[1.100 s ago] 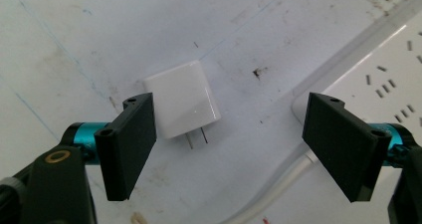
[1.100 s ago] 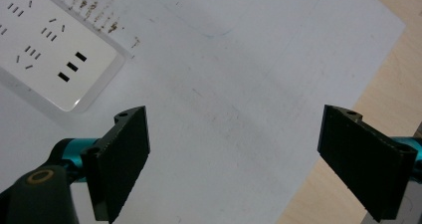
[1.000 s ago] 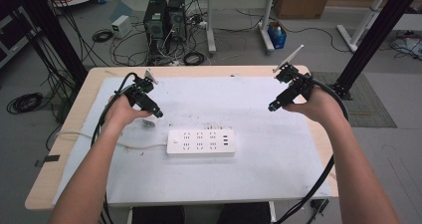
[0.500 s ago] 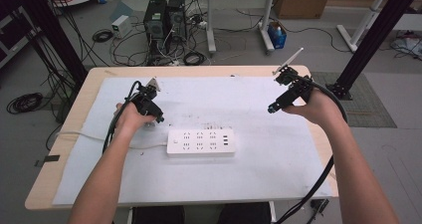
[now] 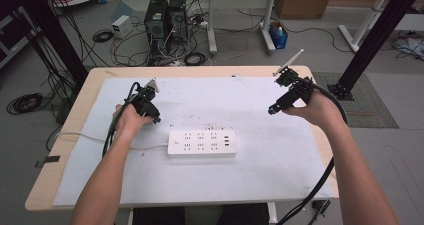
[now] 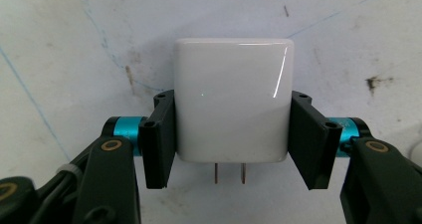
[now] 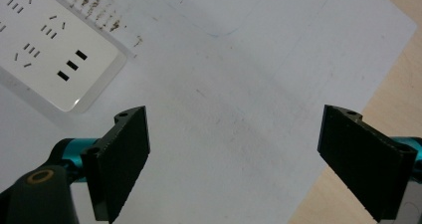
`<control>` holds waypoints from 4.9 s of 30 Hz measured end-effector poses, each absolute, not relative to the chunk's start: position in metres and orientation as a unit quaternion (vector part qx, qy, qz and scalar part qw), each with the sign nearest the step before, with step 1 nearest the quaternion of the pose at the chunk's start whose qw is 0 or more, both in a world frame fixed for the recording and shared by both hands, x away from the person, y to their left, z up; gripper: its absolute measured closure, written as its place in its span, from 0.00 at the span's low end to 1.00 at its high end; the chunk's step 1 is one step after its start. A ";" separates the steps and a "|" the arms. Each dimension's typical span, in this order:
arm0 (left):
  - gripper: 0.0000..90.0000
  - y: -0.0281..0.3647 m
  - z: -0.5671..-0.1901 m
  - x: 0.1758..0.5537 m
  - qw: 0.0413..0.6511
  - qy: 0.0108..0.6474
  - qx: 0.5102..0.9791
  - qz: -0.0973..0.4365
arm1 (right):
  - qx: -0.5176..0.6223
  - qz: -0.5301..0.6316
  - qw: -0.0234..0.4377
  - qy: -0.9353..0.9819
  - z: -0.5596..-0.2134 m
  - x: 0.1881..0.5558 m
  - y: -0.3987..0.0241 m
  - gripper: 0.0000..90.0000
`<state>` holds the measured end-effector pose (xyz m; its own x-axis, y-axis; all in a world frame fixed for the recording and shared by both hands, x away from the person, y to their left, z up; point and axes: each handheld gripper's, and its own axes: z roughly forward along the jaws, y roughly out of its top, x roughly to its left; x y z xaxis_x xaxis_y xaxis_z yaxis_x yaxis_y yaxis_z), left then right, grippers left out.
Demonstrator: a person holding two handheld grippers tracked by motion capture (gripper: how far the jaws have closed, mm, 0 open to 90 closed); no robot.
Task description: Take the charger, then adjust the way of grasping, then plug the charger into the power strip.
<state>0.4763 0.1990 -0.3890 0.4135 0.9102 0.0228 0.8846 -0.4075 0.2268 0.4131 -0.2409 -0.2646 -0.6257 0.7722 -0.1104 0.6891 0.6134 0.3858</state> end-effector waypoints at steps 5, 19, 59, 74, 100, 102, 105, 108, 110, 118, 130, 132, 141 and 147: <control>0.47 0.200 -0.345 0.459 0.156 0.506 0.845 0.077 | 0.417 0.154 0.132 0.886 -0.262 0.411 -0.237 0.14; 0.47 0.176 -0.277 0.423 0.248 0.358 0.896 0.091 | 0.466 0.169 0.104 0.862 -0.253 0.415 -0.235 0.14; 0.47 0.058 -0.269 0.388 0.410 0.074 0.903 0.102 | 0.511 0.324 -0.171 0.778 -0.249 0.419 -0.149 0.30; 0.28 0.052 -0.275 0.384 0.360 0.082 0.917 0.153 | 0.491 0.341 -0.179 0.782 -0.255 0.418 -0.150 0.69; 0.22 0.165 -0.308 0.403 0.116 0.316 0.938 0.079 | 0.302 0.150 0.034 0.941 -0.230 0.419 -0.124 0.69; 0.22 0.168 -0.309 0.399 0.120 0.315 0.938 0.077 | 0.276 0.142 0.032 0.950 -0.234 0.418 -0.118 0.69; 0.22 0.172 -0.312 0.395 0.119 0.319 0.937 0.073 | 0.224 0.122 0.035 0.966 -0.245 0.417 -0.104 0.69; 0.22 0.175 -0.314 0.389 0.123 0.317 0.938 0.074 | 0.177 0.096 0.022 0.979 -0.260 0.411 -0.085 0.69; 0.22 0.178 -0.315 0.385 0.125 0.316 0.937 0.074 | 0.152 0.084 0.015 0.985 -0.270 0.410 -0.074 0.69; 0.22 0.181 -0.319 0.369 0.126 0.310 0.940 0.072 | 0.071 0.050 0.025 0.996 -0.319 0.415 -0.052 0.69; 0.22 0.184 -0.327 0.360 0.140 0.335 0.929 0.070 | 0.034 0.035 0.001 0.999 -0.348 0.427 -0.040 0.69; 0.22 0.185 -0.328 0.358 0.138 0.336 0.929 0.070 | 0.025 0.032 -0.005 0.999 -0.351 0.428 -0.038 0.69; 0.22 0.182 -0.330 0.355 0.128 0.327 0.934 0.067 | -0.006 0.029 -0.006 1.000 -0.357 0.428 -0.038 0.70; 0.22 0.179 -0.333 0.353 0.132 0.324 0.935 0.062 | -0.012 0.033 0.001 0.999 -0.365 0.426 -0.041 0.70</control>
